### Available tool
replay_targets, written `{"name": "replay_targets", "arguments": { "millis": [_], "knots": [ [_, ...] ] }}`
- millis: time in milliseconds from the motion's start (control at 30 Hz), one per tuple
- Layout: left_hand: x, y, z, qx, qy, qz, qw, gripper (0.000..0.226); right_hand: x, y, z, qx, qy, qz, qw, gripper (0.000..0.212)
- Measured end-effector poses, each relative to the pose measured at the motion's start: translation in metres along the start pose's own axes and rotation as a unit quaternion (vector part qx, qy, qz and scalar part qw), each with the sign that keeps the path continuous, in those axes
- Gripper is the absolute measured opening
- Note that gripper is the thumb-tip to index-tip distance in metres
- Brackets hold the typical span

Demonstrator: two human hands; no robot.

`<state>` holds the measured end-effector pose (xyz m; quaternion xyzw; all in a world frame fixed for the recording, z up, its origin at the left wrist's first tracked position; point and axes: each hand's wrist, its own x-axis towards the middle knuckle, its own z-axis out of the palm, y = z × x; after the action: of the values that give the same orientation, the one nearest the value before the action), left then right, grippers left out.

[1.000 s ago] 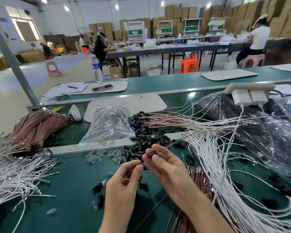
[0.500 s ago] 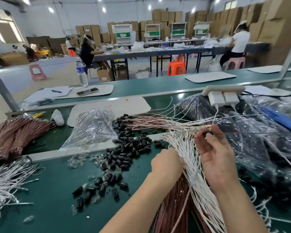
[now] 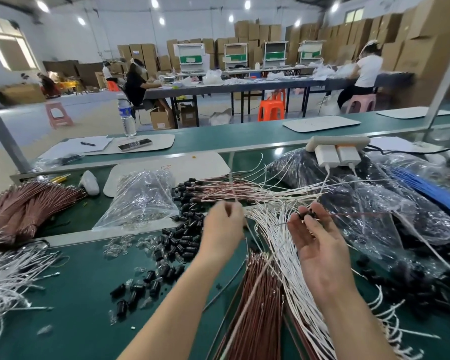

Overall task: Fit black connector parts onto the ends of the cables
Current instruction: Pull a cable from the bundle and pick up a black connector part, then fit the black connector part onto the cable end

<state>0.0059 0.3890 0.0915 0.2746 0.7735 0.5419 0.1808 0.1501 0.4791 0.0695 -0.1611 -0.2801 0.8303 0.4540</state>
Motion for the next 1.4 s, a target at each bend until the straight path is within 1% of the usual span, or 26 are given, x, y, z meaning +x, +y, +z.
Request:
{"name": "replay_targets", "arguments": {
  "millis": [67,133,200,267,333,433,467,500,567,600,633,667,700,733,800,867,933,1000,1033,1100,1200,1233,1300,1367,1400],
  "knots": [
    [0.001,0.003,-0.035,-0.033,0.078,0.023,0.996,0.028,-0.003,0.005,0.006,0.006,-0.016,0.013,1.0,0.029],
    [0.0,-0.003,-0.078,-0.083,0.15,0.021,0.985,0.028,-0.006,0.012,0.011,0.006,-0.034,0.029,0.999,0.03],
    [-0.002,-0.019,-0.123,-0.13,0.216,0.0,0.968,0.027,-0.009,0.021,0.017,0.0,-0.048,0.045,0.998,0.029],
    [-0.006,-0.04,-0.163,-0.154,0.267,-0.027,0.951,0.028,-0.01,0.032,0.022,-0.001,-0.056,0.061,0.997,0.029],
    [-0.01,-0.061,-0.189,-0.16,0.287,-0.066,0.942,0.03,-0.009,0.044,0.027,-0.009,-0.061,0.074,0.995,0.027],
    [-0.024,-0.091,-0.203,-0.127,0.267,-0.129,0.946,0.028,-0.008,0.064,0.035,-0.022,-0.056,0.099,0.993,0.027],
    [-0.031,-0.099,-0.203,-0.083,0.266,-0.13,0.952,0.026,-0.007,0.07,0.038,-0.025,-0.055,0.109,0.992,0.027],
    [-0.039,-0.104,-0.201,-0.007,0.272,-0.12,0.955,0.023,-0.007,0.075,0.039,-0.03,-0.055,0.117,0.991,0.026],
    [-0.058,-0.106,-0.186,0.161,0.272,-0.059,0.947,0.023,-0.006,0.083,0.041,-0.047,-0.051,0.127,0.989,0.024],
    [-0.066,-0.104,-0.173,0.208,0.243,-0.008,0.947,0.029,-0.005,0.085,0.042,-0.057,-0.046,0.129,0.989,0.023],
    [-0.073,-0.101,-0.158,0.239,0.197,0.045,0.95,0.034,-0.005,0.087,0.042,-0.064,-0.04,0.131,0.988,0.023],
    [-0.076,-0.1,-0.142,0.278,0.15,0.093,0.944,0.035,-0.005,0.089,0.041,-0.068,-0.036,0.133,0.988,0.022],
    [-0.077,-0.102,-0.127,0.329,0.108,0.13,0.929,0.034,-0.005,0.09,0.04,-0.068,-0.033,0.134,0.988,0.02],
    [-0.077,-0.104,-0.114,0.373,0.081,0.151,0.912,0.034,-0.005,0.09,0.04,-0.067,-0.031,0.135,0.988,0.02],
    [-0.076,-0.109,-0.099,0.422,0.072,0.16,0.89,0.032,-0.006,0.09,0.038,-0.065,-0.029,0.132,0.989,0.026],
    [-0.073,-0.109,-0.093,0.425,0.088,0.159,0.887,0.024,-0.004,0.09,0.035,-0.068,-0.026,0.129,0.989,0.024],
    [-0.069,-0.11,-0.09,0.424,0.109,0.181,0.881,0.015,-0.002,0.091,0.033,-0.073,-0.025,0.128,0.989,0.021],
    [-0.064,-0.116,-0.091,0.433,0.118,0.208,0.869,0.009,-0.001,0.092,0.032,-0.074,-0.027,0.132,0.988,0.023],
    [-0.063,-0.118,-0.092,0.431,0.116,0.21,0.87,0.007,0.0,0.093,0.031,-0.073,-0.03,0.136,0.988,0.024],
    [-0.063,-0.122,-0.093,0.418,0.121,0.213,0.875,0.005,0.001,0.094,0.03,-0.069,-0.035,0.142,0.987,0.028],
    [-0.064,-0.126,-0.092,0.396,0.143,0.234,0.876,0.01,0.004,0.095,0.028,-0.067,-0.039,0.145,0.986,0.033],
    [-0.065,-0.127,-0.093,0.371,0.154,0.241,0.883,0.012,0.004,0.095,0.028,-0.068,-0.041,0.148,0.986,0.034],
    [-0.067,-0.124,-0.095,0.288,0.173,0.242,0.91,0.008,0.004,0.097,0.028,-0.069,-0.045,0.153,0.985,0.035],
    [-0.07,-0.121,-0.097,0.193,0.179,0.23,0.937,0.009,0.002,0.1,0.029,-0.072,-0.052,0.162,0.983,0.034],
    [-0.07,-0.121,-0.097,0.164,0.178,0.229,0.943,0.011,0.0,0.102,0.03,-0.073,-0.059,0.169,0.981,0.033]
  ]
}}
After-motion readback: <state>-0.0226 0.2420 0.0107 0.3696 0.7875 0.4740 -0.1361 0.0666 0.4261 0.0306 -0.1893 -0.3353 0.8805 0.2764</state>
